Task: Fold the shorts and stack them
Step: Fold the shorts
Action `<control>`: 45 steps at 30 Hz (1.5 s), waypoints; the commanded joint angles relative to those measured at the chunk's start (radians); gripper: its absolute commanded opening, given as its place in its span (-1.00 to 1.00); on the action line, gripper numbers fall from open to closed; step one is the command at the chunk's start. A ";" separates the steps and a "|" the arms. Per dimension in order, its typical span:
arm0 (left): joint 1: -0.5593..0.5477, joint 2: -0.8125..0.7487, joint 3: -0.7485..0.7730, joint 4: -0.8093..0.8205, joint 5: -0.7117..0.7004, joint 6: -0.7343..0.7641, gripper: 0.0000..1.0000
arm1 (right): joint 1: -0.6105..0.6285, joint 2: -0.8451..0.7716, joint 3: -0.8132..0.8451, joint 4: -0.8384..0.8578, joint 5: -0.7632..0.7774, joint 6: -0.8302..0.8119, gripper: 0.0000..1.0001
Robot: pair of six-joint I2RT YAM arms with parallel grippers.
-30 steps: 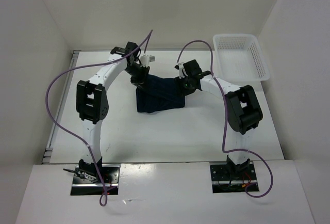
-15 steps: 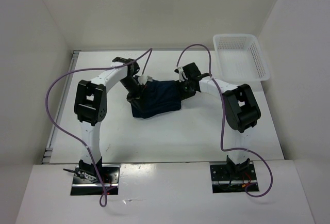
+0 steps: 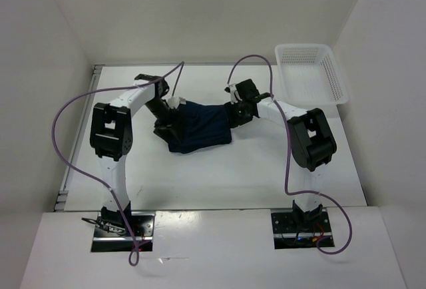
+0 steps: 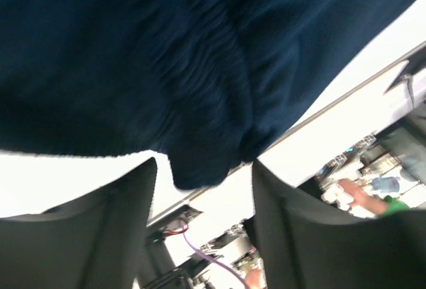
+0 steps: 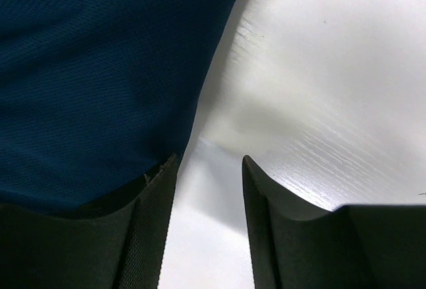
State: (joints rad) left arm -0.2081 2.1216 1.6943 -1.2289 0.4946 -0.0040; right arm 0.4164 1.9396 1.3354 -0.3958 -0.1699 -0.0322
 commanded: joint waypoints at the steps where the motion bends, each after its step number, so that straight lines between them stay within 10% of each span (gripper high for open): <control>1: 0.053 -0.083 0.034 -0.040 0.077 0.004 0.35 | 0.004 -0.028 0.042 0.017 -0.031 -0.021 0.00; 7: 0.133 -0.029 0.168 -0.017 0.208 0.004 0.58 | 0.004 -0.037 0.021 0.008 -0.174 0.029 0.16; 21: 0.050 0.095 0.262 0.233 0.033 0.004 0.72 | 0.004 0.032 -0.012 0.028 -0.246 0.081 0.27; 29: 0.047 0.135 0.225 0.290 -0.040 0.004 -0.15 | 0.004 0.041 -0.067 0.018 -0.329 0.112 0.02; 33: 0.067 0.144 0.265 0.331 -0.041 0.004 -0.76 | 0.004 0.050 -0.076 0.018 -0.329 0.112 -0.68; 39: 0.136 0.086 0.223 0.465 -0.071 0.004 -0.89 | 0.004 0.028 -0.096 0.018 -0.307 0.103 -1.00; 42: 0.136 0.086 0.213 0.465 -0.054 0.004 -0.78 | -0.005 0.028 -0.087 0.018 -0.284 0.094 -0.72; 45: 0.136 0.086 0.197 0.465 0.005 0.004 -0.42 | -0.005 0.028 -0.052 0.018 -0.284 0.063 0.02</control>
State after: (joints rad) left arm -0.0849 2.2574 1.9038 -0.8162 0.4736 -0.0090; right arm 0.4160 1.9766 1.2678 -0.3668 -0.4873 0.0769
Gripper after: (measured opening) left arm 0.263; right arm 0.464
